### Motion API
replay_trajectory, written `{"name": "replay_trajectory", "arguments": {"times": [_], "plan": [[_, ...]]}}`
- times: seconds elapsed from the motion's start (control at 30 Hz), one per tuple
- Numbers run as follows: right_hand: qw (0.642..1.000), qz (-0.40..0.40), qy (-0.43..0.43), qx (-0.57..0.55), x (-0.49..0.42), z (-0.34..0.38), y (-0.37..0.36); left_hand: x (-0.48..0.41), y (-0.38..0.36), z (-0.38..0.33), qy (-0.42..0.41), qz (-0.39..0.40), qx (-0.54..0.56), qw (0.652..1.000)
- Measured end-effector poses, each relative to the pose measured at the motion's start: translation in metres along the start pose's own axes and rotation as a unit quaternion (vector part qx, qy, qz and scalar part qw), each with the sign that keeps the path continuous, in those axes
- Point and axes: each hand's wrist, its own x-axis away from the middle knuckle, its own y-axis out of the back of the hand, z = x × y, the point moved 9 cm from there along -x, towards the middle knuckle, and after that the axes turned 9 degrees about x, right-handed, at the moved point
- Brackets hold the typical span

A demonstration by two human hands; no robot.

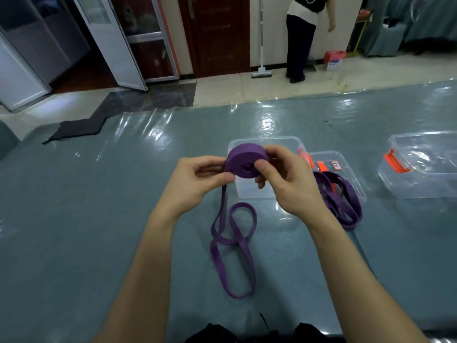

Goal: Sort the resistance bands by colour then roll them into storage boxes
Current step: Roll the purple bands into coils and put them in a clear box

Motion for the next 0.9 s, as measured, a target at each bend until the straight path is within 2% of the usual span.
{"name": "replay_trajectory", "arguments": {"times": [0.1,0.17,0.27,0.37,0.4,0.47,0.5,0.53,0.57,0.6,0.67,0.7,0.8,0.9], "plan": [[0.994,0.013,-0.016,-0.111,-0.006,-0.005,0.003,0.000,-0.021,0.008,0.000,-0.060,0.092,0.994],[0.984,0.051,-0.051,-0.161,-0.006,-0.017,0.004,-0.004,-0.034,0.007,-0.005,-0.083,0.098,0.992],[0.982,0.133,-0.075,-0.108,-0.004,-0.033,0.024,-0.010,-0.045,0.003,0.011,-0.069,0.035,0.997],[0.986,0.150,-0.062,0.031,-0.006,-0.043,0.055,-0.017,-0.071,-0.002,0.035,0.039,-0.116,0.992],[0.982,0.159,-0.045,0.091,-0.007,-0.044,0.059,-0.022,-0.082,-0.005,0.027,0.078,-0.200,0.976],[0.967,0.180,0.006,0.183,-0.006,-0.048,0.057,-0.032,-0.103,-0.011,-0.008,0.138,-0.375,0.916],[0.964,0.179,0.024,0.197,-0.005,-0.050,0.056,-0.037,-0.111,-0.014,-0.020,0.148,-0.429,0.891],[0.964,0.166,0.043,0.204,-0.004,-0.052,0.058,-0.040,-0.117,-0.017,-0.025,0.146,-0.441,0.885],[0.964,0.143,0.065,0.214,-0.004,-0.053,0.062,-0.043,-0.120,-0.019,-0.023,0.136,-0.415,0.899],[0.963,0.115,0.086,0.227,-0.004,-0.053,0.068,-0.043,-0.121,-0.019,-0.011,0.116,-0.354,0.928],[0.970,0.071,0.097,0.209,-0.004,-0.057,0.080,-0.040,-0.118,-0.012,0.021,0.054,-0.188,0.980],[0.979,0.056,0.085,0.175,-0.005,-0.062,0.086,-0.037,-0.117,-0.007,0.030,0.023,-0.119,0.992],[0.999,0.040,0.021,0.025,-0.005,-0.079,0.091,-0.030,-0.121,0.015,0.034,-0.044,-0.019,0.998],[0.996,0.066,-0.020,-0.064,-0.002,-0.094,0.091,-0.029,-0.126,0.024,0.041,-0.073,-0.003,0.997]]}}
